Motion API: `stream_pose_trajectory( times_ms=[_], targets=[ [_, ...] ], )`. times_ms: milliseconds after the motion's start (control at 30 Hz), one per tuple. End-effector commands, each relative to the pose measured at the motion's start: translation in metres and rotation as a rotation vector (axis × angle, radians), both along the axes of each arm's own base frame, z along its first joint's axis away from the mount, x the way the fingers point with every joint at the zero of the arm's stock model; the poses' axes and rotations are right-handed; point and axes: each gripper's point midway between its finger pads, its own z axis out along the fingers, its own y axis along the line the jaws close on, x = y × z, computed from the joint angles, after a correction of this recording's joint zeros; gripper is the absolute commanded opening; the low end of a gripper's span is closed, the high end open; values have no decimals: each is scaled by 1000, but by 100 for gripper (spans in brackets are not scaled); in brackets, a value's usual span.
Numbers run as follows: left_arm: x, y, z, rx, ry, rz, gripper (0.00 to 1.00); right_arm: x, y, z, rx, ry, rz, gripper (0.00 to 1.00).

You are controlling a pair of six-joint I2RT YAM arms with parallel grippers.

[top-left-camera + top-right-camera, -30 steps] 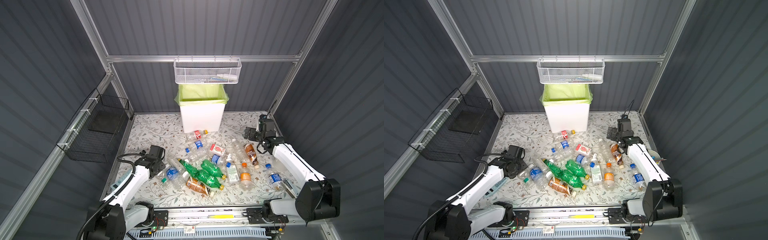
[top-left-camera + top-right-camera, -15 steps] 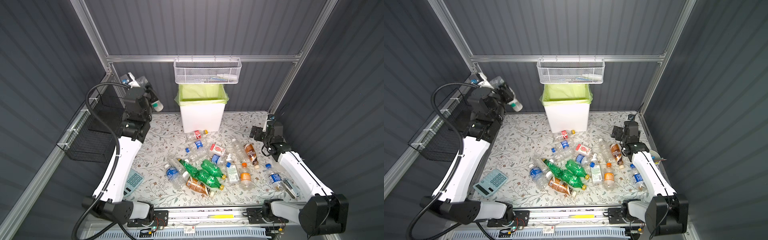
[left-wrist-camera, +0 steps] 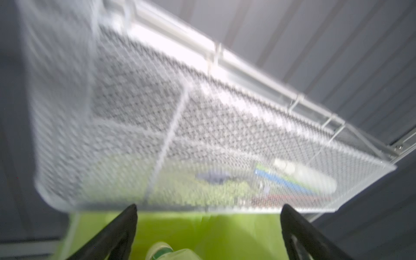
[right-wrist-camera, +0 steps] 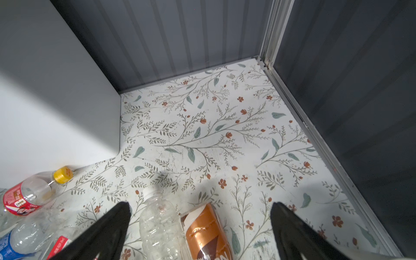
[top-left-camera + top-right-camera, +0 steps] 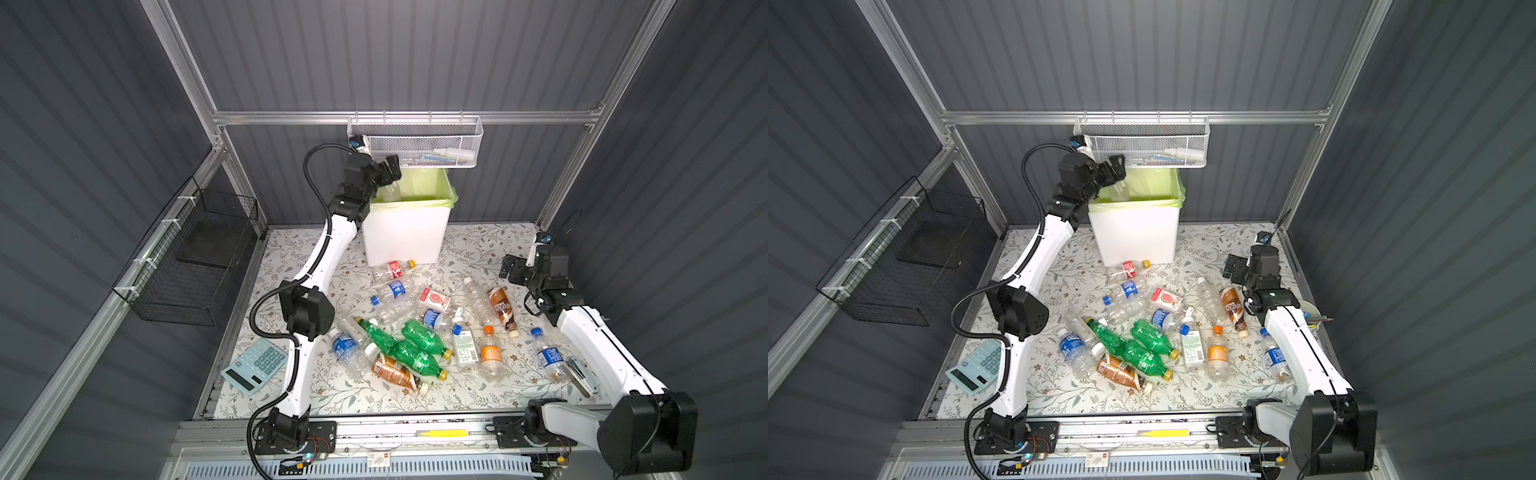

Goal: Throw the plastic bottles in the bin
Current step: 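Lift the clear bottle with the left gripper and swing it over the bin, then release the clear bottle into the bin while the right gripper grasps the brown coffee bottle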

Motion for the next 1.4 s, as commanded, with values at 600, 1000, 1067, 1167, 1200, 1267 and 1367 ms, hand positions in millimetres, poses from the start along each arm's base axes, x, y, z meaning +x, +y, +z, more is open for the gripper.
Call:
stream_pose_trajectory(
  times_ms=[600, 1000, 1067, 1167, 1200, 1267, 1367],
  targets=[
    [-146, 87, 115, 126, -312, 132, 100, -19, 9, -111, -72, 632, 82, 87],
    [-160, 123, 16, 294, -76, 206, 100, -29, 10, -138, -83, 721, 104, 79],
    [-163, 133, 6, 290, -44, 223, 100, -24, 11, -139, -85, 711, 114, 79],
    [-167, 149, -8, 269, -2, 251, 100, -19, 14, -145, -77, 715, 134, 77],
    [-168, 154, -13, 260, 12, 259, 100, -19, 15, -148, -74, 724, 139, 76],
    [-171, 164, -20, 241, 33, 274, 100, -18, 15, -154, -76, 738, 141, 75],
    [-175, 174, -29, 221, 59, 287, 100, -15, 15, -161, -76, 751, 143, 74]
  ],
)
